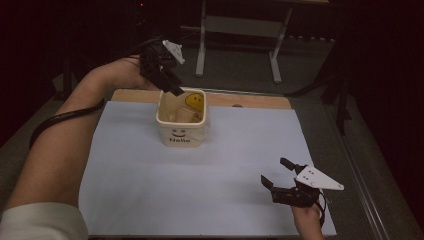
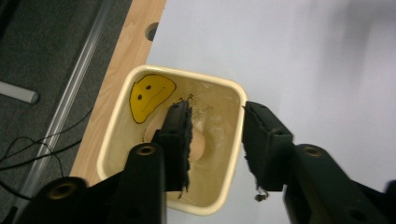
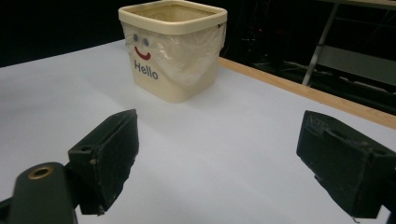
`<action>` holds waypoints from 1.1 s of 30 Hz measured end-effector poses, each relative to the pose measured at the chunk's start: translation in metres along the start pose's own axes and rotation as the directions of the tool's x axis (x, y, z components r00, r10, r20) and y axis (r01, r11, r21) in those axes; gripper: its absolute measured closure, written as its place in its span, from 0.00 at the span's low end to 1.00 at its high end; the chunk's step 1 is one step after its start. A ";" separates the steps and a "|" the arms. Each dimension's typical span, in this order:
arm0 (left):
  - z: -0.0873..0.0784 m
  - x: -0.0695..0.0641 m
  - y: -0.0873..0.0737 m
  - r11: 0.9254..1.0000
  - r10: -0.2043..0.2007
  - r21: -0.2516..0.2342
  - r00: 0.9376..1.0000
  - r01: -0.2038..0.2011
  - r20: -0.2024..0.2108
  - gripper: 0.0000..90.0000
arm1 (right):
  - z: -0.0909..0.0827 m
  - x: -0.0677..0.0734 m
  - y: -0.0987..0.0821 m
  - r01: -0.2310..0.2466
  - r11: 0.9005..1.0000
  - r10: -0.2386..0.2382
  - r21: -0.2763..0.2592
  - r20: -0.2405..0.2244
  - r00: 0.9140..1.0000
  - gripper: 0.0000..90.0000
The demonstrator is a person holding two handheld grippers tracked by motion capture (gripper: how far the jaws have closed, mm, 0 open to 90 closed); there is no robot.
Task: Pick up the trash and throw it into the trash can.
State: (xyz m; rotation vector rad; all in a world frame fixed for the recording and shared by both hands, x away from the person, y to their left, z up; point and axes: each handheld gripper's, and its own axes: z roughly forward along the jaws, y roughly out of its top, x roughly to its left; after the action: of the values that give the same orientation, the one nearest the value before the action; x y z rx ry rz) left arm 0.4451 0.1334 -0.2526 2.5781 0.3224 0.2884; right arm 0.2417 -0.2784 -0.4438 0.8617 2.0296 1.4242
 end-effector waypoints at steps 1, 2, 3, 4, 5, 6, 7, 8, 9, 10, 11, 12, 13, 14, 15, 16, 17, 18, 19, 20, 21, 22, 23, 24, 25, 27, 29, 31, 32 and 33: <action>0.000 -0.001 -0.001 1.000 -0.003 -0.002 1.000 0.003 -0.001 0.68 | 0.000 0.000 0.000 0.000 1.000 0.000 -0.001 0.000 1.000 0.14; 0.000 -0.002 -0.001 1.000 -0.007 0.000 1.000 0.007 -0.003 0.67 | 0.000 0.000 0.000 -0.001 1.000 0.001 0.000 0.000 1.000 0.14; 0.000 -0.003 -0.002 1.000 -0.012 0.000 1.000 0.012 -0.001 0.66 | 0.000 0.000 0.000 -0.001 1.000 0.001 0.000 -0.001 1.000 0.14; -0.001 -0.005 -0.003 1.000 -0.016 0.003 1.000 0.017 -0.012 0.63 | 0.000 0.000 0.000 -0.001 1.000 0.001 -0.001 -0.001 1.000 0.14; -0.001 -0.006 -0.004 1.000 -0.019 0.004 1.000 0.019 -0.016 0.60 | 0.001 0.000 0.000 -0.002 1.000 0.002 0.000 -0.002 1.000 0.14; -0.002 -0.008 -0.005 1.000 -0.024 0.001 1.000 0.024 -0.019 0.57 | 0.001 0.000 0.000 -0.002 1.000 0.002 -0.001 -0.002 1.000 0.14; -0.003 -0.009 -0.006 0.999 -0.033 -0.002 0.999 0.033 -0.025 0.54 | 0.000 0.000 0.000 -0.003 1.000 0.003 -0.001 -0.002 1.000 0.14; -0.003 -0.009 -0.006 0.999 -0.033 -0.002 0.999 0.033 -0.025 0.51 | 0.000 0.000 0.000 -0.003 1.000 0.003 -0.001 -0.002 1.000 0.14; -0.003 -0.009 -0.006 0.999 -0.033 -0.002 0.999 0.033 -0.025 0.51 | 0.001 0.001 0.000 -0.002 1.000 0.002 0.000 -0.002 1.000 0.14; -0.006 -0.013 -0.009 0.999 -0.048 -0.012 0.998 0.047 -0.031 0.45 | 0.001 0.001 0.001 -0.003 1.000 0.003 0.000 -0.003 1.000 0.14; -0.007 -0.015 -0.011 0.998 -0.055 -0.011 0.998 0.054 -0.030 0.43 | 0.001 0.002 0.001 -0.001 1.000 0.001 0.001 -0.003 1.000 0.14; -0.007 -0.016 -0.012 0.998 -0.060 -0.009 0.998 0.059 -0.030 0.40 | 0.001 0.002 0.001 0.001 1.000 -0.001 0.000 -0.002 1.000 0.14; -0.008 -0.018 -0.013 0.998 -0.063 -0.012 0.998 0.063 -0.031 0.37 | 0.001 0.002 0.001 0.000 1.000 0.000 0.001 -0.004 1.000 0.14; -0.008 -0.018 -0.013 0.998 -0.063 -0.012 0.998 0.063 -0.031 0.35 | 0.001 0.002 0.001 0.000 1.000 0.000 0.001 -0.004 1.000 0.14; -0.010 -0.020 -0.016 0.997 -0.075 -0.013 0.997 0.075 -0.030 0.35 | 0.001 0.003 0.001 -0.001 1.000 0.001 0.001 -0.004 1.000 0.14; -0.011 -0.021 -0.017 0.997 -0.080 -0.017 0.996 0.079 -0.028 0.32 | 0.001 0.003 0.001 0.001 1.000 -0.001 0.001 -0.004 1.000 0.14; -0.012 -0.022 -0.019 0.996 -0.087 -0.023 0.996 0.087 -0.029 0.31 | 0.001 0.003 0.001 0.000 1.000 0.000 0.002 -0.004 1.000 0.14; -0.013 -0.024 -0.020 0.995 -0.093 -0.024 0.995 0.092 -0.032 0.28 | 0.001 0.003 0.001 0.001 1.000 -0.001 0.002 -0.004 1.000 0.14; -0.014 -0.025 -0.022 0.995 -0.094 -0.030 0.995 0.093 -0.032 0.27 | 0.001 0.002 0.001 0.001 1.000 -0.001 0.003 -0.004 1.000 0.14; -0.015 -0.026 -0.024 0.995 -0.101 -0.029 0.994 0.100 -0.033 0.25 | 0.002 0.003 0.001 0.001 1.000 -0.001 0.002 -0.005 1.000 0.14; -0.016 -0.028 -0.026 0.996 -0.091 -0.028 0.994 0.089 -0.057 0.23 | 0.002 0.003 0.001 0.002 1.000 -0.002 0.003 -0.006 1.000 0.14; -0.017 -0.030 -0.027 0.996 -0.083 -0.030 0.995 0.081 -0.062 0.22 | 0.002 0.003 0.001 0.002 1.000 -0.002 0.004 -0.008 1.000 0.14; -0.017 -0.032 -0.029 0.996 -0.089 -0.036 0.995 0.087 -0.051 0.22 | 0.002 0.003 0.001 0.002 1.000 -0.002 0.004 -0.009 1.000 0.14; -0.018 -0.034 -0.031 0.995 -0.096 -0.038 0.994 0.094 -0.060 0.19 | 0.002 0.002 0.001 0.001 1.000 -0.001 0.005 -0.010 1.000 0.14; -0.018 -0.034 -0.033 0.994 -0.103 -0.039 0.993 0.101 -0.052 0.18 | 0.002 0.002 0.001 0.001 1.000 -0.001 0.006 -0.010 1.000 0.14; -0.019 -0.037 -0.038 0.993 -0.115 -0.038 0.992 0.113 -0.053 0.15 | 0.002 0.002 0.001 0.000 1.000 0.001 0.005 -0.011 1.000 0.14; -0.019 -0.040 -0.043 0.991 -0.128 -0.041 0.990 0.126 -0.055 0.12 | 0.003 0.003 0.001 0.003 1.000 -0.003 0.006 -0.011 1.000 0.14; -0.019 -0.042 -0.047 0.991 -0.132 -0.044 0.990 0.130 -0.052 0.11 | 0.003 0.003 0.001 0.002 1.000 -0.002 0.008 -0.011 1.000 0.14; -0.019 -0.042 -0.047 0.991 -0.132 -0.044 0.990 0.130 -0.052 0.10 | 0.003 0.003 0.001 0.002 1.000 -0.002 0.008 -0.011 1.000 0.14; -0.019 -0.042 -0.047 0.991 -0.132 -0.044 0.990 0.130 -0.052 0.10 | 0.003 0.003 0.001 0.003 1.000 -0.003 0.008 -0.012 1.000 0.14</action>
State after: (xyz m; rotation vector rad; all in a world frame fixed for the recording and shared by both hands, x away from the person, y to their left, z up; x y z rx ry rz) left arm 0.3918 0.1700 -0.2668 2.4990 0.4989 0.3153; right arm 0.2417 -0.2740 -0.4435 0.8556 2.0452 1.4241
